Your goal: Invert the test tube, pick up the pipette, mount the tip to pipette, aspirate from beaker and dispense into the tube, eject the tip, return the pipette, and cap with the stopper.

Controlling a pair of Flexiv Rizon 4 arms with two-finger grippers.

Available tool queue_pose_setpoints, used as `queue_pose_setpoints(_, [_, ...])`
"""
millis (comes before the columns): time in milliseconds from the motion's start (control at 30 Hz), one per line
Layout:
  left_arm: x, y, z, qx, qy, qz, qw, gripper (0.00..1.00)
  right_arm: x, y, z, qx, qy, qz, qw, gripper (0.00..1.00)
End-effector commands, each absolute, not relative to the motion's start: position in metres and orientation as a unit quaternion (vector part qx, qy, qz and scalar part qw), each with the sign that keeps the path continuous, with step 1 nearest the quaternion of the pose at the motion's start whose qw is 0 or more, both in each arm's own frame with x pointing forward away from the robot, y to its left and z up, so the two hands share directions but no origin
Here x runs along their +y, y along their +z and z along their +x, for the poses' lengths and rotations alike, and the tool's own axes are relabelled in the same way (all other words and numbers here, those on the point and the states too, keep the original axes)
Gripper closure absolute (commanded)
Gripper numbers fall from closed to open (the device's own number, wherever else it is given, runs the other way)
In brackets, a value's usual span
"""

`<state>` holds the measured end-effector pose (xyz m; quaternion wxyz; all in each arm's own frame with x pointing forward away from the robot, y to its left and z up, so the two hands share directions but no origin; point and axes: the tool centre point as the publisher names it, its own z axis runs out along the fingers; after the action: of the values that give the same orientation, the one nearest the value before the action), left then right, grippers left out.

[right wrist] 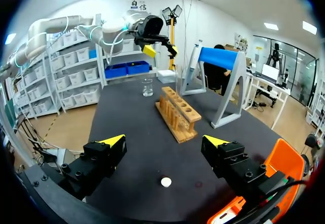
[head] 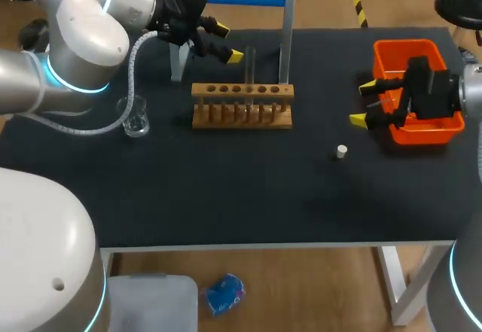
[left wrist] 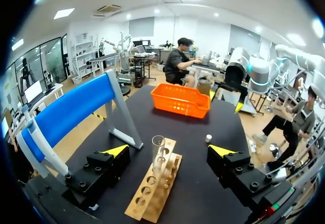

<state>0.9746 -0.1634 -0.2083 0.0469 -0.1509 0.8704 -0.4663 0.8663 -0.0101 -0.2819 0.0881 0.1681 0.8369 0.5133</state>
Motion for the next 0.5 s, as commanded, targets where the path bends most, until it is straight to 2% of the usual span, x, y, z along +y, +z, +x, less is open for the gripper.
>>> queue_pose_setpoints(33, [-0.168,-0.213,0.978,0.871,-0.464,-0.152,0.044,0.0,-0.012,-0.28,0.866,0.837,0.513,0.167,0.086,0.0])
queue_pose_setpoints(500, [-0.176,-0.226,0.977,0.878,-0.456,-0.14,0.047,0.0,-0.012,-0.28,0.866,0.837,0.513,0.167,0.086,0.0])
